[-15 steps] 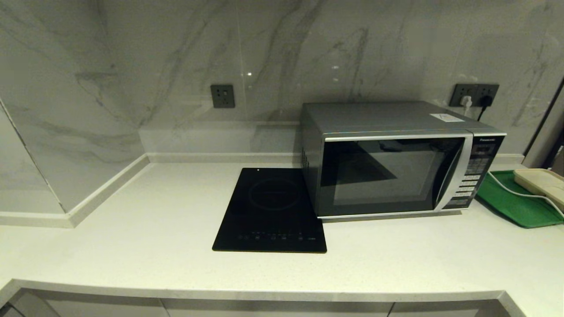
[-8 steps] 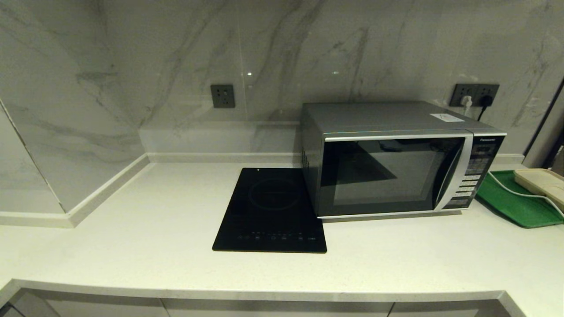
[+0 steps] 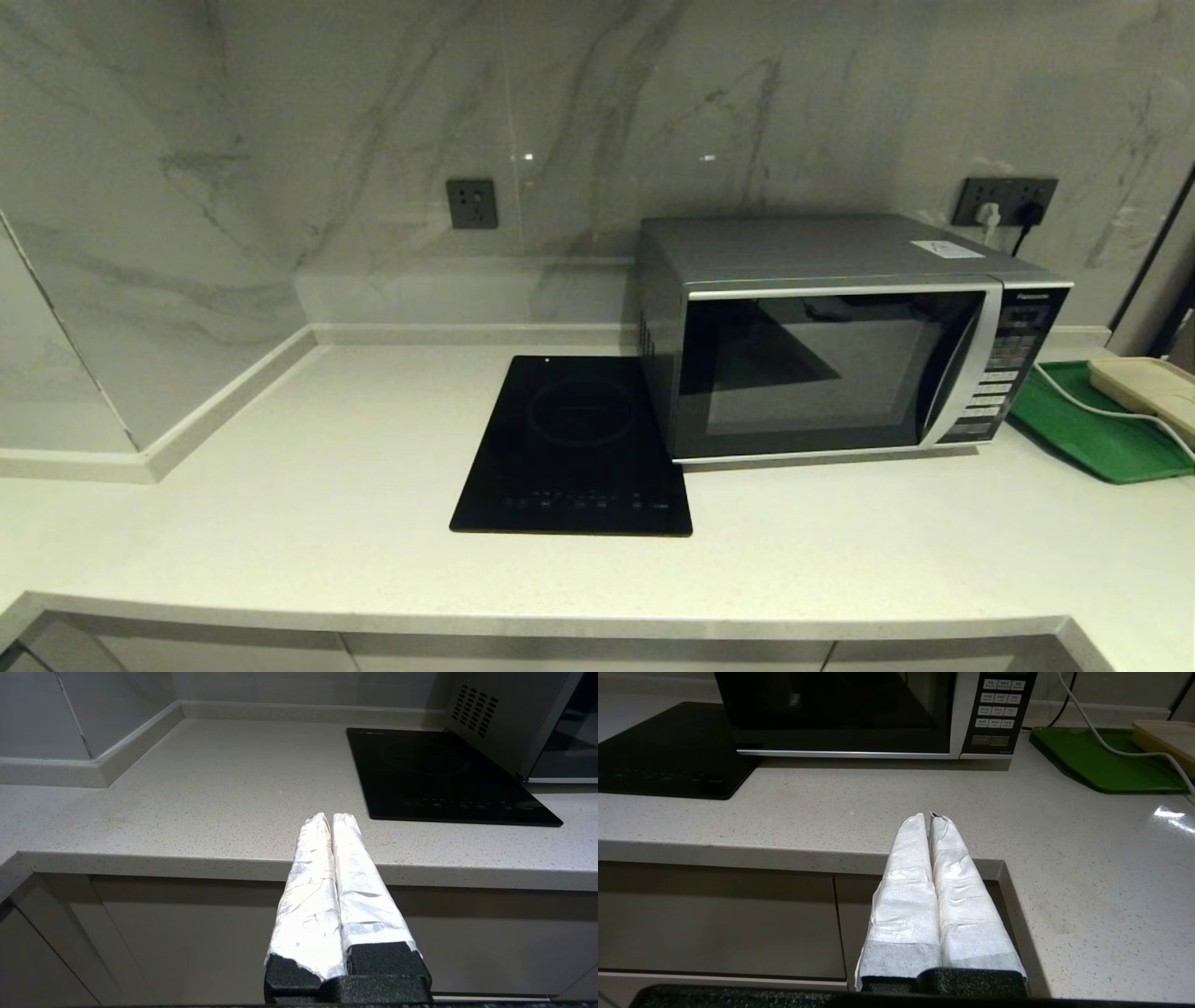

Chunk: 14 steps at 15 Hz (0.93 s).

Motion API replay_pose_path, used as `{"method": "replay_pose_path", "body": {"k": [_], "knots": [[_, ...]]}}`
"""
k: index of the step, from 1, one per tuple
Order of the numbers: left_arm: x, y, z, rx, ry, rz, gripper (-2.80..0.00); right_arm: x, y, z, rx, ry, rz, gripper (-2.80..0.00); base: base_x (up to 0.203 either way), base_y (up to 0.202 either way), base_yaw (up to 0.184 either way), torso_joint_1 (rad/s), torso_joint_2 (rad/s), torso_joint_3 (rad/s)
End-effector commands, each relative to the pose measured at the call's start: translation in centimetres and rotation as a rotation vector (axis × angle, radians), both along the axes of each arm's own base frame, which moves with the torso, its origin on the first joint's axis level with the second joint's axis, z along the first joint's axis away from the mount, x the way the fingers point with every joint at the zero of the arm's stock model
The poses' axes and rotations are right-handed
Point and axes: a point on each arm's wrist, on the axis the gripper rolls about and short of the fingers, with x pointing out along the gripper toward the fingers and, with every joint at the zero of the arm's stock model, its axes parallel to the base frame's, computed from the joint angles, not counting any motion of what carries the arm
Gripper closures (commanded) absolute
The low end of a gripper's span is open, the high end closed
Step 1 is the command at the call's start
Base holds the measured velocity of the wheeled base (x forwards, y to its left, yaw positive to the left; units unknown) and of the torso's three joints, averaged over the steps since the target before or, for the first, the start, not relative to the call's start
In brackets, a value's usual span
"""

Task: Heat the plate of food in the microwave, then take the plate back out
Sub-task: Open the microwave oven

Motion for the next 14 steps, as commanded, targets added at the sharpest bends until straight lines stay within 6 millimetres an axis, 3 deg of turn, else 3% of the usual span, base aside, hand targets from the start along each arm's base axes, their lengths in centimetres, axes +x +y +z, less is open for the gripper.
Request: {"method": "replay_pose_path", "body": {"k": [1, 14], "knots": [[0.00, 0.00, 0.00, -0.001, -0.001, 0.000, 0.00, 0.01, 0.00, -0.06, 0.002, 0.002, 0.000, 0.00, 0.000, 0.000, 0.000, 0.000, 0.00, 0.000], [0.00, 0.00, 0.00, -0.001, -0.001, 0.001, 0.00, 0.01, -0.02, -0.05, 0.046, 0.000, -0.008, 0.00, 0.000, 0.000, 0.000, 0.000, 0.00, 0.000]]}}
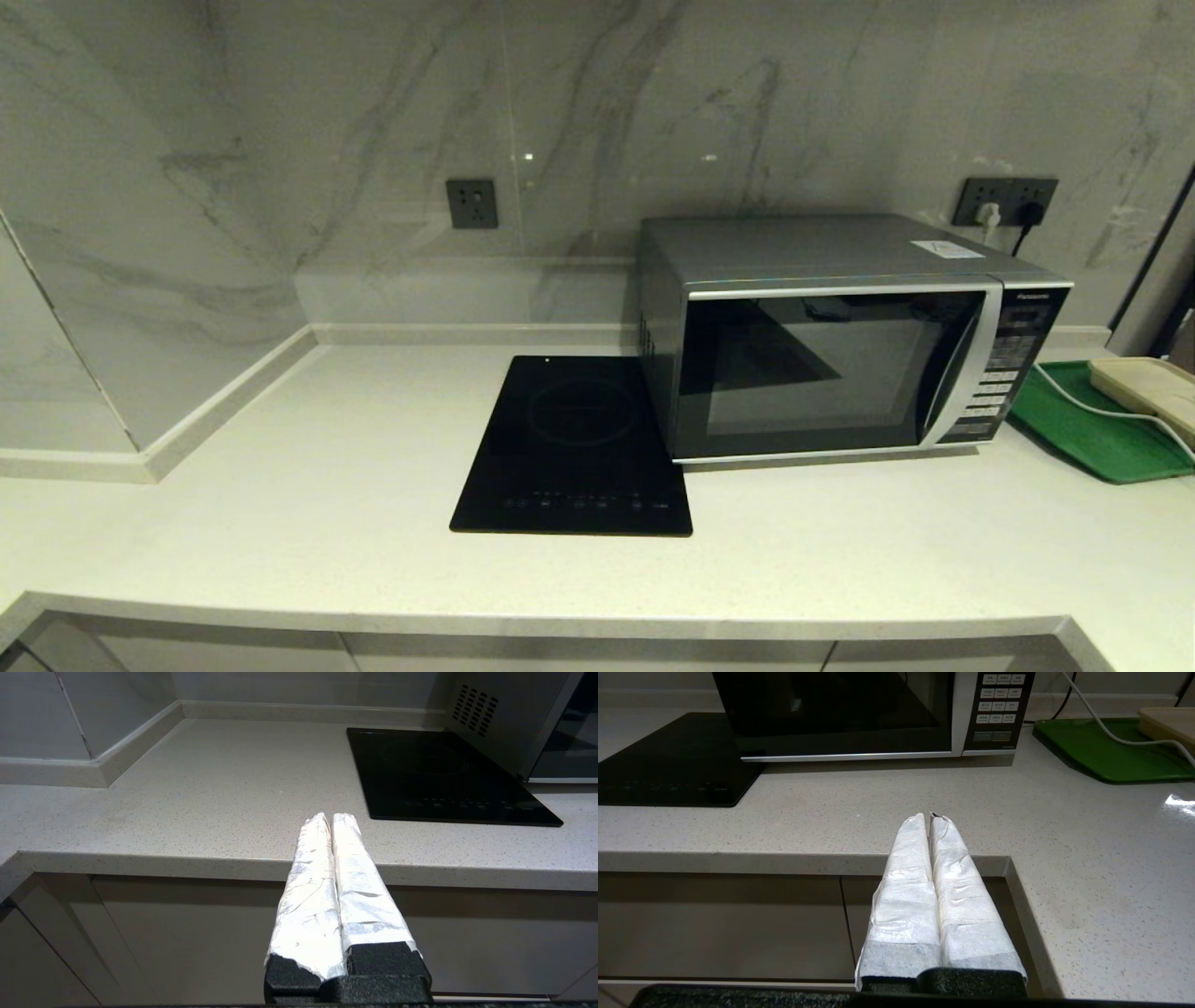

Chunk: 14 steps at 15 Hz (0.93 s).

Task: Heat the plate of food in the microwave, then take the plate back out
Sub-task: Open the microwave oven

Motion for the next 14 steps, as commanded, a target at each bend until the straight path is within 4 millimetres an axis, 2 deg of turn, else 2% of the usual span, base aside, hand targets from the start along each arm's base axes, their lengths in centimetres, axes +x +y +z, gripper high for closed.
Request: {"method": "replay_pose_path", "body": {"k": [1, 14], "knots": [[-0.01, 0.00, 0.00, -0.001, -0.002, 0.000, 0.00, 0.01, 0.00, -0.04, 0.000, 0.001, 0.000, 0.00, 0.000, 0.000, 0.000, 0.000, 0.00, 0.000], [-0.01, 0.00, 0.00, -0.001, -0.002, 0.001, 0.00, 0.01, 0.00, -0.04, 0.000, 0.001, 0.000, 0.00, 0.000, 0.000, 0.000, 0.000, 0.00, 0.000]]}}
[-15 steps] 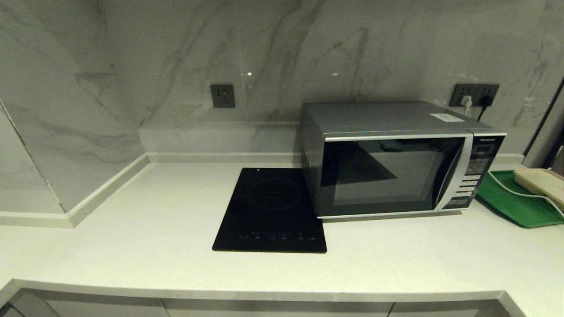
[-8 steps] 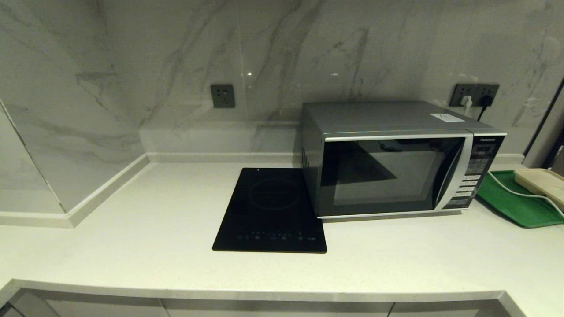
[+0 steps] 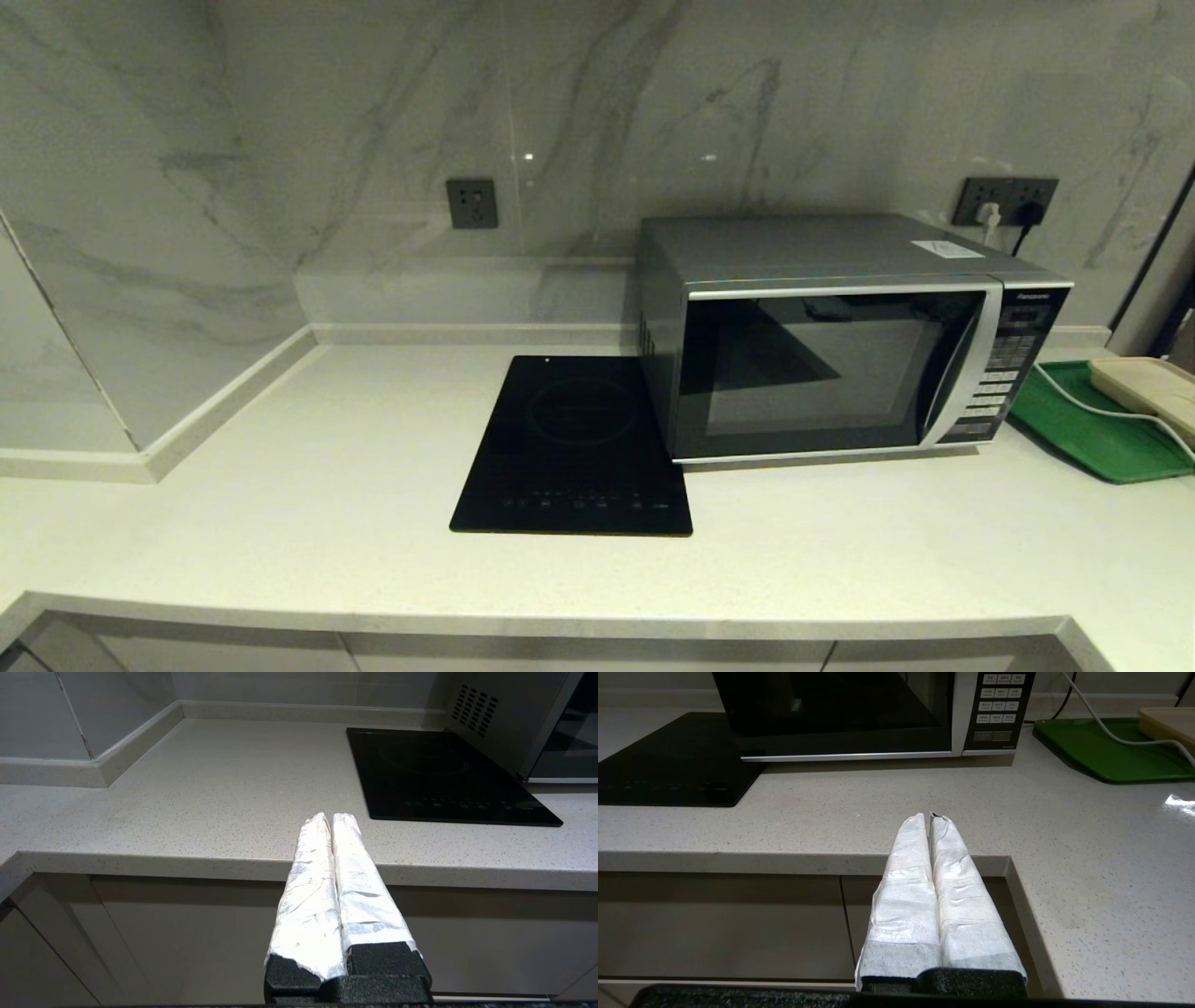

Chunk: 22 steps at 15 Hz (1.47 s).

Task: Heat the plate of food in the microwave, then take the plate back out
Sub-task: Open the microwave oven

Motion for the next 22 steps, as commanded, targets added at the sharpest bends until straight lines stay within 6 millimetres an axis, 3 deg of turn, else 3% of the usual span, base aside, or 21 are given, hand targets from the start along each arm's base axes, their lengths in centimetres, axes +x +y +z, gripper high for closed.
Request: {"method": "replay_pose_path", "body": {"k": [1, 19, 20, 22], "knots": [[0.0, 0.0, 0.0, -0.001, 0.000, 0.000, 0.00, 0.0, 0.0, 0.0, 0.000, 0.001, 0.000, 0.00, 0.000, 0.000, 0.000, 0.000, 0.00, 0.000], [0.0, 0.0, 0.0, -0.001, -0.002, 0.001, 0.00, 0.0, 0.0, 0.1, -0.006, -0.004, -0.002, 0.00, 0.000, 0.000, 0.000, 0.000, 0.00, 0.000], [0.0, 0.0, 0.0, -0.001, -0.002, 0.001, 0.00, -0.2, 0.0, 0.8, -0.006, -0.020, -0.003, 0.00, 0.000, 0.000, 0.000, 0.000, 0.00, 0.000], [0.0, 0.0, 0.0, -0.001, -0.002, 0.001, 0.00, -1.0, 0.0, 4.9, 0.008, -0.068, -0.002, 0.00, 0.000, 0.000, 0.000, 0.000, 0.00, 0.000]]}}
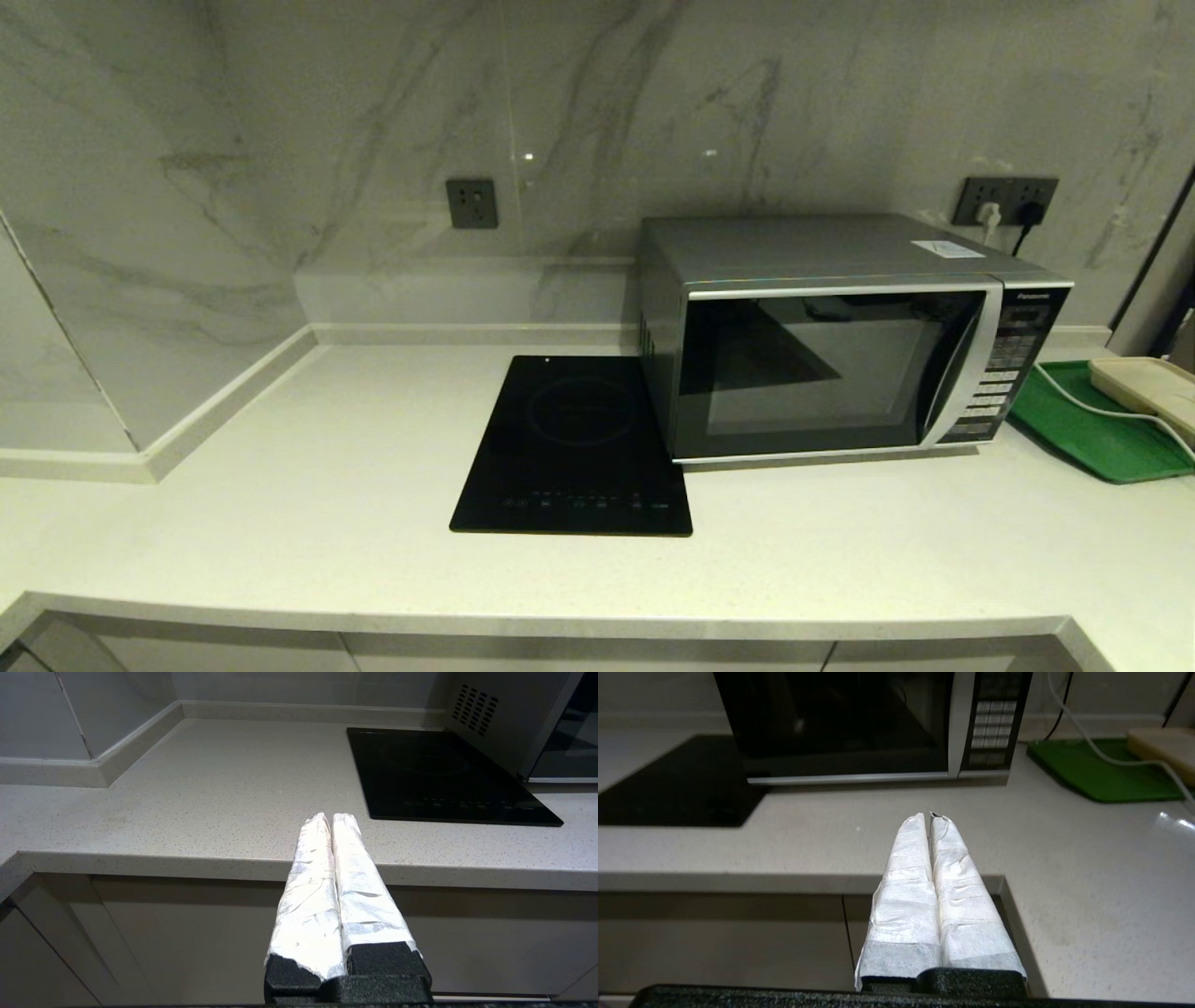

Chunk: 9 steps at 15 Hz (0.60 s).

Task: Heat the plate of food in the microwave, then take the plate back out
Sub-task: Open the microwave oven

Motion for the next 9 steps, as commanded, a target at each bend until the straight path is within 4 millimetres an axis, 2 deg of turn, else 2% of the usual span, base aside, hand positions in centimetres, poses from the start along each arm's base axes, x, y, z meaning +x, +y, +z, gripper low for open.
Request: {"method": "replay_pose_path", "body": {"k": [1, 2, 4, 7, 9], "knots": [[0.0, 0.0, 0.0, 0.000, 0.000, 0.001, 0.00, -0.6, 0.0, 5.5, 0.016, -0.037, 0.001, 0.00, 0.000, 0.000, 0.000, 0.000, 0.00, 0.000], [0.0, 0.0, 0.0, 0.000, 0.000, 0.001, 0.00, -0.3, 0.0, 7.7, 0.022, -0.018, -0.004, 0.00, 0.000, 0.000, 0.000, 0.000, 0.00, 0.000], [0.0, 0.0, 0.0, 0.000, -0.001, 0.001, 0.00, 1.6, -0.1, 11.1, 0.030, 0.070, -0.057, 0.00, 0.000, 0.000, 0.000, 0.000, 0.00, 0.000], [0.0, 0.0, 0.0, 0.000, -0.002, 0.001, 0.00, 5.9, -0.4, 14.0, 0.021, 0.207, -0.191, 0.00, 0.000, 0.000, 0.000, 0.000, 0.00, 0.000], [0.0, 0.0, 0.0, 0.000, -0.001, 0.001, 0.00, 8.7, -0.6, 15.2, 0.003, 0.294, -0.269, 0.00, 0.000, 0.000, 0.000, 0.000, 0.00, 0.000]]}}
